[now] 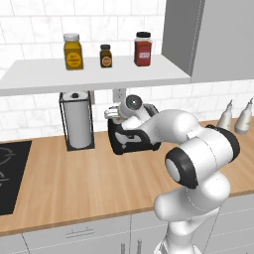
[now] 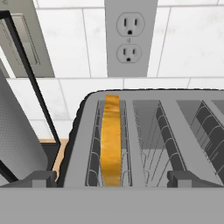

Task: Start the toaster. Once the lever pops up, take the bread to the plate on the dining counter.

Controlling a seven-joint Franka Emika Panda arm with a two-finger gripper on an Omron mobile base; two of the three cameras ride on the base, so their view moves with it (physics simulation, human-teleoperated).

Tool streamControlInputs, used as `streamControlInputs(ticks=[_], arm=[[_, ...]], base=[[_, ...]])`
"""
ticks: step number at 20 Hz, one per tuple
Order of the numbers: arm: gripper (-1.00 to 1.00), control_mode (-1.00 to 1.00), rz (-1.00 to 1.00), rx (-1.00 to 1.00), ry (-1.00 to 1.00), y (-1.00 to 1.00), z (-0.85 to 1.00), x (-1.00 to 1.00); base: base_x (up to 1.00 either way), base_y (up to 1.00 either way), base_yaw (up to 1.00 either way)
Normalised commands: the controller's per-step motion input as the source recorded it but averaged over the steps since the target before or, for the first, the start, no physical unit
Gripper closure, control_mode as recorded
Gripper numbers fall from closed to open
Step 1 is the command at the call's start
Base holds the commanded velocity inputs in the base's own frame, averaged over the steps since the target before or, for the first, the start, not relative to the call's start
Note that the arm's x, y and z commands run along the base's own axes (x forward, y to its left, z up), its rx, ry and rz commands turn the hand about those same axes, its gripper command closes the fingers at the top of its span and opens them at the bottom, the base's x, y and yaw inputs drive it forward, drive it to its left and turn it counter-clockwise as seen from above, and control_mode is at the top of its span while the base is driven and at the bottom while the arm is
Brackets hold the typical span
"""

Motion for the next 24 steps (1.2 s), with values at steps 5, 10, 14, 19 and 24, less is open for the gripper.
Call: streamControlInputs(ticks=[5, 10, 14, 19, 24], arm=[[-1.0, -1.0, 0.0, 0.0, 0.0, 0.0, 0.0, 0.0], [-1.0, -1.0, 0.0, 0.0, 0.0, 0.0, 0.0, 0.0], [-1.0, -1.0, 0.0, 0.0, 0.0, 0.0, 0.0, 0.0], [-1.0, -1.0, 0.0, 0.0, 0.0, 0.0, 0.0, 0.0], [-1.0, -1.0, 0.0, 0.0, 0.0, 0.0, 0.0, 0.0]], base=[[0.0, 0.0, 0.0], [0.0, 0.0, 0.0], [0.0, 0.0, 0.0], [0.0, 0.0, 0.0], [0.0, 0.0, 0.0]])
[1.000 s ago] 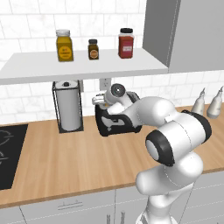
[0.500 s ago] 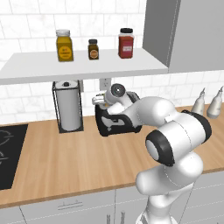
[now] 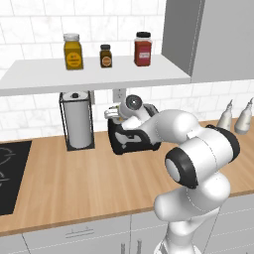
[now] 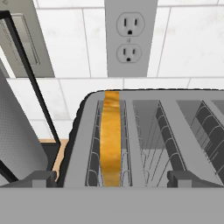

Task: Start the toaster. Once the lever pops up, take the bread to the plate on the dining counter.

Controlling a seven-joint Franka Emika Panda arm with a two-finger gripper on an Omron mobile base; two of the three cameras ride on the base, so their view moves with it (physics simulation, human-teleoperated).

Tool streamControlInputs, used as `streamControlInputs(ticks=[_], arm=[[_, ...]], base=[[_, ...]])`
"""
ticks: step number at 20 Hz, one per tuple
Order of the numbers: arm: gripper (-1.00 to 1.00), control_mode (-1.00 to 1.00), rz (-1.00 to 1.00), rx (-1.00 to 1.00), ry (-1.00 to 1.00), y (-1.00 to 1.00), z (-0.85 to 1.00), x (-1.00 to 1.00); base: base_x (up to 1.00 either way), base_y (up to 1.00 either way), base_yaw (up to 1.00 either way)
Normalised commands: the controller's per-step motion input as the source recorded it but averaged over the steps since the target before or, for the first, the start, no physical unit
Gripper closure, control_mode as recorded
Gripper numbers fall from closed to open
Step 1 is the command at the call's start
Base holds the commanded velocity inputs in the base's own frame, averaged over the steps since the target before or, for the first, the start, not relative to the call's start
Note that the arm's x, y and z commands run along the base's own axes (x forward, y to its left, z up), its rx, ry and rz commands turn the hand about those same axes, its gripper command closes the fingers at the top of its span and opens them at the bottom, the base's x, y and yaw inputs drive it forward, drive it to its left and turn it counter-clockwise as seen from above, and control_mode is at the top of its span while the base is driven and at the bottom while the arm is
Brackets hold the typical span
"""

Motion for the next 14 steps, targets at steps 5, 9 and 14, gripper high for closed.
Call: streamControlInputs(ticks=[5, 9, 14], arm=[[-1.0, -1.0, 0.0, 0.0, 0.0, 0.0, 0.0, 0.0], [-1.0, -1.0, 0.0, 0.0, 0.0, 0.0, 0.0, 0.0], [-1.0, -1.0, 0.0, 0.0, 0.0, 0.0, 0.0, 0.0]], base=[[0.0, 0.0, 0.0], [0.0, 0.0, 0.0], [0.0, 0.0, 0.0]])
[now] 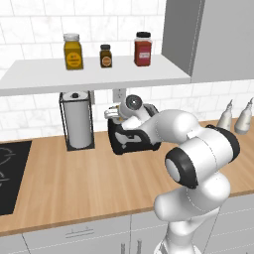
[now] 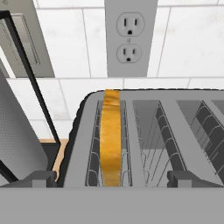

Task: Start the toaster. Once the lever pops up, take the bread to the plate on the dining counter.

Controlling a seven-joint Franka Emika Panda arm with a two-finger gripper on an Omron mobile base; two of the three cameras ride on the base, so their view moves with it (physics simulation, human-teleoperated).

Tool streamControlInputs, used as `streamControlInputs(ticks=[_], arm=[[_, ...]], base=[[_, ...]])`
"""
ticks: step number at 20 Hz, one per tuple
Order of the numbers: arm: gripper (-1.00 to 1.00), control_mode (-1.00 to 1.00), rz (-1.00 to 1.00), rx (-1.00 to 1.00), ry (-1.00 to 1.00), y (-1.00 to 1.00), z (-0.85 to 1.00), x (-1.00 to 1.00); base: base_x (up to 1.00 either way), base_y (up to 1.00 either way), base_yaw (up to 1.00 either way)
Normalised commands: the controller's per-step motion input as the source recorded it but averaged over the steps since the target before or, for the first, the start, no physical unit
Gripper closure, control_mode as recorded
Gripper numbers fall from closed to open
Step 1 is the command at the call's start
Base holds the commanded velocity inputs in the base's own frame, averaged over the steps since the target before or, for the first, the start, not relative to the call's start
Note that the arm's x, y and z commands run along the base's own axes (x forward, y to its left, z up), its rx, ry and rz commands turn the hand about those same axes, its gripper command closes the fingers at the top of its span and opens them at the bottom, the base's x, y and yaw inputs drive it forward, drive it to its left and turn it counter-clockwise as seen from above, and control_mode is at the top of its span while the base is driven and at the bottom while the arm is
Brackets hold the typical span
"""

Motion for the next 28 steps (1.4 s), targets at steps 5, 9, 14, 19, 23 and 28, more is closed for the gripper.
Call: streamControlInputs(ticks=[5, 9, 14, 19, 23, 28], arm=[[-1.0, -1.0, 0.0, 0.0, 0.0, 0.0, 0.0, 0.0], [-1.0, -1.0, 0.0, 0.0, 0.0, 0.0, 0.0, 0.0], [-1.0, -1.0, 0.0, 0.0, 0.0, 0.0, 0.0, 0.04], [-1.0, -1.0, 0.0, 0.0, 0.0, 0.0, 0.0, 0.22], [-1.0, -1.0, 0.0, 0.0, 0.0, 0.0, 0.0, 0.26], [-1.0, -1.0, 0.0, 0.0, 0.0, 0.0, 0.0, 0.11]], base=[[0.0, 0.0, 0.0], [0.0, 0.0, 0.0], [0.0, 0.0, 0.0], [0.0, 0.0, 0.0], [0.0, 0.0, 0.0], [0.0, 0.0, 0.0]])
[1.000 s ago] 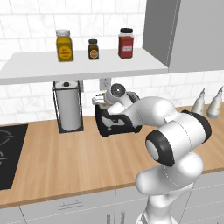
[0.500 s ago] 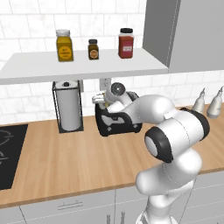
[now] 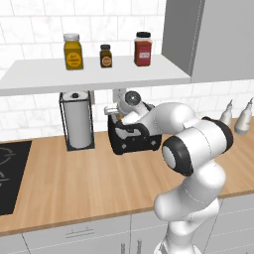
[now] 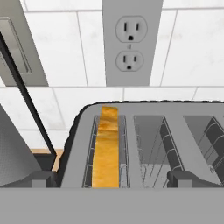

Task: Start the toaster. Once the lever pops up, take the bread to the plate on the dining counter.

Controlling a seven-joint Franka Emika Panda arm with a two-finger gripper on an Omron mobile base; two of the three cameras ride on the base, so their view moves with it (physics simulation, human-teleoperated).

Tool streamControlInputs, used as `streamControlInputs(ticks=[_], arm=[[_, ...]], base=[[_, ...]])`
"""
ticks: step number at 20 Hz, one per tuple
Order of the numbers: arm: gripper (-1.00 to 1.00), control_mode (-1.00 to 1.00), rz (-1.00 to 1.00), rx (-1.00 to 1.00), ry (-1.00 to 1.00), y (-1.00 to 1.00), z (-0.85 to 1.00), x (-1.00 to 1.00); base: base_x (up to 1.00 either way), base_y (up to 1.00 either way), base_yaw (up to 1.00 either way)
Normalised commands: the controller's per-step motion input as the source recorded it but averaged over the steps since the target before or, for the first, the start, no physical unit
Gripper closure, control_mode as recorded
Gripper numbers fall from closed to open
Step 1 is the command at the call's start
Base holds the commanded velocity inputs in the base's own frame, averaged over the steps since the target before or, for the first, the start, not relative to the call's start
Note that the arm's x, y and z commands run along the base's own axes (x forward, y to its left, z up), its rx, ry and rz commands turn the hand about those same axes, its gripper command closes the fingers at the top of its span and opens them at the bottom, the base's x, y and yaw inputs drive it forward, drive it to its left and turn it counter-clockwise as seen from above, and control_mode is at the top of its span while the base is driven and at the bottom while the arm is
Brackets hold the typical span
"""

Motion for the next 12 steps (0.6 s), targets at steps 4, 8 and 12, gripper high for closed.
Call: streamControlInputs(ticks=[4, 8, 12], arm=[[-1.0, -1.0, 0.0, 0.0, 0.0, 0.0, -0.02, 0.11], [-1.0, -1.0, 0.0, 0.0, 0.0, 0.0, -0.02, 0.0], [-1.0, -1.0, 0.0, 0.0, 0.0, 0.0, -0.09, 0.0]], base=[[0.0, 0.0, 0.0], [0.0, 0.0, 0.0], [0.0, 0.0, 0.0]])
